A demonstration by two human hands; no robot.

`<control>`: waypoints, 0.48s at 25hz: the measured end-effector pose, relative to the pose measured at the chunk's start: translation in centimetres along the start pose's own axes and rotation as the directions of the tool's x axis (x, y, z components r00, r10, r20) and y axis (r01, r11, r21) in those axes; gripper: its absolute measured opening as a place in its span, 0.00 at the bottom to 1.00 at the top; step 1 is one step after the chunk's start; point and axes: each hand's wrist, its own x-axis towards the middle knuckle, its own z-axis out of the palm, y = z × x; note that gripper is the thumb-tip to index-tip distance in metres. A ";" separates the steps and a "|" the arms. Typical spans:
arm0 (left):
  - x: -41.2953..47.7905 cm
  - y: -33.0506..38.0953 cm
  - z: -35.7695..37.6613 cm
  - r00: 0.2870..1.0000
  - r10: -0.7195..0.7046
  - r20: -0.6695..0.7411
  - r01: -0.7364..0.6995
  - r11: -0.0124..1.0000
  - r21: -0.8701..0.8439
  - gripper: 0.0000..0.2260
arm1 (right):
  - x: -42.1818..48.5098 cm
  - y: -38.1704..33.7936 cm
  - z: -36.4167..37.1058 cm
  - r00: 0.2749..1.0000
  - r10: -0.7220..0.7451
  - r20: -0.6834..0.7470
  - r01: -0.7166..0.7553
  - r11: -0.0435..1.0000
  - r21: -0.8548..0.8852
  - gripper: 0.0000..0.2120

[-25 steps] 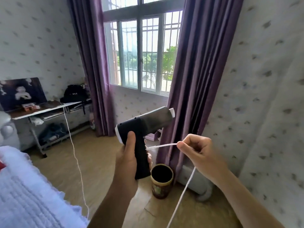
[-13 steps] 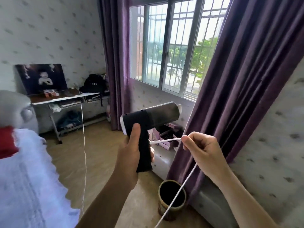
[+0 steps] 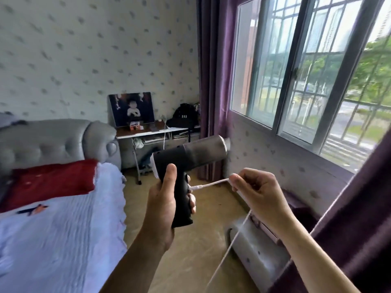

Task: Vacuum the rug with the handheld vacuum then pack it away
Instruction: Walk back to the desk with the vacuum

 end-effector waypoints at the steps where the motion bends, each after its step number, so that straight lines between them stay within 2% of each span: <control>1: 1.5 0.3 0.0 0.999 0.018 -0.030 -0.017 1.000 0.020 0.25 | 2.0 0.8 0.3 1.000 -0.007 0.023 0.006 1.000 0.018 0.17; 7: 11.0 -0.5 -3.1 0.982 0.084 -0.170 -0.079 0.996 0.039 0.26 | 12.0 6.8 5.1 0.985 -0.041 0.166 0.034 0.998 0.047 0.17; 12: 23.0 -1.9 -8.1 0.965 0.101 -0.243 -0.095 0.995 0.035 0.28 | 22.6 11.8 12.0 0.974 -0.038 0.222 0.033 0.999 0.026 0.18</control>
